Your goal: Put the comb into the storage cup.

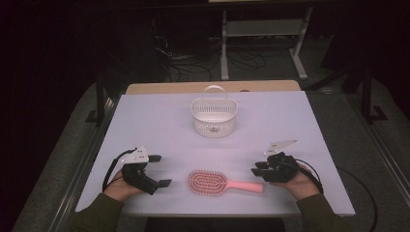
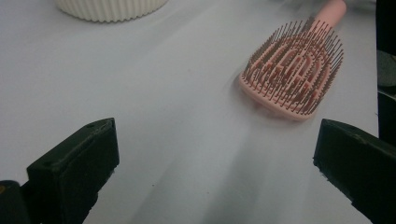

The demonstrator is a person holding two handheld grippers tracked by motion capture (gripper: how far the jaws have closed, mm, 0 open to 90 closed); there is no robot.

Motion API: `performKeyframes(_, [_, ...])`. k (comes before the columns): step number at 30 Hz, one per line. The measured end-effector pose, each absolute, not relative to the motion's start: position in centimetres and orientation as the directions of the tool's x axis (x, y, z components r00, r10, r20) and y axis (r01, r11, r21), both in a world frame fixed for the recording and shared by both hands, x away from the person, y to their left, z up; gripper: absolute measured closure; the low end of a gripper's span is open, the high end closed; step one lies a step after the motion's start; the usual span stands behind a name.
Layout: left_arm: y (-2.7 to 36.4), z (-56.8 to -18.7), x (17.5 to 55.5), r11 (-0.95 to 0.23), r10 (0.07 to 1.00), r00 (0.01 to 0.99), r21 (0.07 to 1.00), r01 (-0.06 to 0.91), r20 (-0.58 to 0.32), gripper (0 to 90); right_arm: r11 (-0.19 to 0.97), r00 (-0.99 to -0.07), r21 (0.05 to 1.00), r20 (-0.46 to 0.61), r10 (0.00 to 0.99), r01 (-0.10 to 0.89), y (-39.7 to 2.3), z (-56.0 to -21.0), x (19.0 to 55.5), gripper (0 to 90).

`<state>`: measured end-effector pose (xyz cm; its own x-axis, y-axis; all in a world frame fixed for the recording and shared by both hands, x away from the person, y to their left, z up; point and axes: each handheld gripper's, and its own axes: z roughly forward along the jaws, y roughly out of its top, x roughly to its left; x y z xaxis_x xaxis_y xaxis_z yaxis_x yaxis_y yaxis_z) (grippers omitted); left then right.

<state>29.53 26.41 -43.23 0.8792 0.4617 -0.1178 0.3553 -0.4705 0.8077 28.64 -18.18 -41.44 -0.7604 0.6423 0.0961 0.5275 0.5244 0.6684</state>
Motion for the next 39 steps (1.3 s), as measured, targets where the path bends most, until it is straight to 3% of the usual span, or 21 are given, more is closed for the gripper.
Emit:
performKeyframes(4, [26.4, -43.2, 29.5, -0.470, 0.463, 0.879, 0.808, 0.356, -0.118, 0.0, 0.454, -0.737, 0.702, 0.150, 0.659, 0.549, -19.3, -41.5, 28.7, 46.9])
performKeyframes(9, [26.5, -43.2, 29.5, -0.468, 0.468, 0.876, 0.808, 0.358, -0.116, 0.0, 0.361, -0.695, 0.755, 0.170, 0.698, 0.547, -20.2, -41.7, 28.5, 17.4])
performKeyframes(10, [26.5, -43.2, 29.5, -0.468, 0.468, 0.876, 0.808, 0.358, -0.116, 0.0, 0.361, -0.695, 0.755, 0.170, 0.698, 0.547, -20.2, -41.7, 28.5, 17.4])
performKeyframes(11, [26.5, -43.2, 29.6, -0.468, 0.469, 0.876, 0.808, 0.358, -0.116, 0.1, 0.347, -0.686, 0.772, 0.154, 0.711, 0.532, -20.3, -41.8, 28.3, 8.4])
performKeyframes(13, [26.5, -43.2, 29.6, -0.467, 0.469, 0.875, 0.809, 0.357, -0.116, 0.0, 0.348, -0.690, 0.774, 0.153, 0.708, 0.528, -20.3, -41.9, 28.3, 0.0])
performKeyframes(39, [26.5, -43.2, 29.4, -0.475, 0.462, 0.880, 0.808, 0.349, -0.108, 0.1, 0.365, -0.723, 0.788, 0.141, 0.676, 0.496, -20.7, -42.1, 28.2, 0.0])
